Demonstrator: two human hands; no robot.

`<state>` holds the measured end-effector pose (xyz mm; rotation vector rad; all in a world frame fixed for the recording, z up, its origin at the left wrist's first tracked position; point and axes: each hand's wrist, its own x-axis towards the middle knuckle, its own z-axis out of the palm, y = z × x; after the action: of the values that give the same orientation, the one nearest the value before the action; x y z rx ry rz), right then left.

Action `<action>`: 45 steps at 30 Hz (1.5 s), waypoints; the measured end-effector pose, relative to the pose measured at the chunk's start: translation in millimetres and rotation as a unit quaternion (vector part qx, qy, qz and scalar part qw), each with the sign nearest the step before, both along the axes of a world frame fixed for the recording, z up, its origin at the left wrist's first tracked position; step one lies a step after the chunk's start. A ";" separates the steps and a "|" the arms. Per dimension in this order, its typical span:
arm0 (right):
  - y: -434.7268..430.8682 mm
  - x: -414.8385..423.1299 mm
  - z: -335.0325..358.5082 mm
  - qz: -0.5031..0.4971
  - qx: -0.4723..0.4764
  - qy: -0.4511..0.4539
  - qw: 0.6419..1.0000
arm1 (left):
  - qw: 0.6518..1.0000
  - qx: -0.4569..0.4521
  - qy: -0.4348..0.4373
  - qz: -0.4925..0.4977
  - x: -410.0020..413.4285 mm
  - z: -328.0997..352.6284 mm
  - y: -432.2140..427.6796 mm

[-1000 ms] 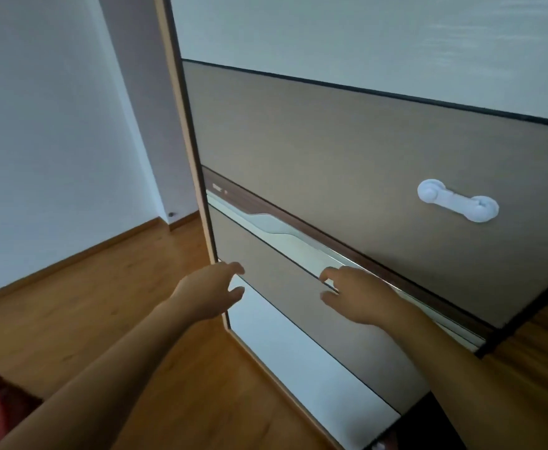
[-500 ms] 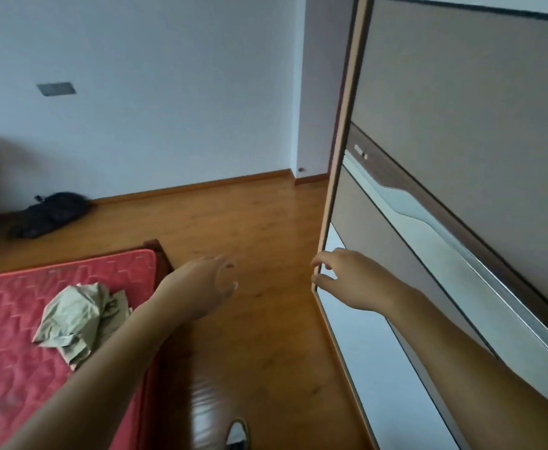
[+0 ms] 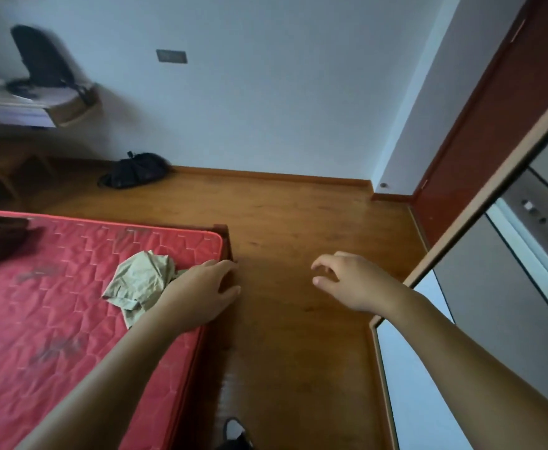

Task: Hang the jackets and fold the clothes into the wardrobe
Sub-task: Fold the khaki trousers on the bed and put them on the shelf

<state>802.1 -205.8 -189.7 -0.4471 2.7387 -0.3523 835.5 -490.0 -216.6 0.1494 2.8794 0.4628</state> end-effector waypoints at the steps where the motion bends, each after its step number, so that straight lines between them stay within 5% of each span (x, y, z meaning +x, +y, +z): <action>1: -15.7 -15.1 -0.3 0.008 0.002 0.000 1.000 | 1.000 -0.001 -0.002 0.007 -9.7 -1.6 -13.8; 18: -212.5 -226.5 -47.5 0.208 0.017 -0.036 0.977 | 0.974 -0.005 -0.055 0.218 -106.3 -36.1 -162.4; 31: -312.6 -389.1 -72.4 0.461 0.026 -0.068 0.884 | 0.885 0.001 -0.070 0.461 -170.0 -53.1 -147.1; 39: -390.2 -393.5 -92.8 0.575 0.028 -0.082 0.814 | 0.820 0.023 -0.080 0.567 -163.0 -68.0 -154.4; 45: -448.8 -400.2 -115.6 0.601 0.057 -0.069 0.794 | 0.797 0.052 -0.082 0.596 -163.4 -96.0 -196.3</action>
<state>401.9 -654.6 -305.3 -1.8350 1.7828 0.1308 672.1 -686.3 -312.6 -1.6559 2.3879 0.7401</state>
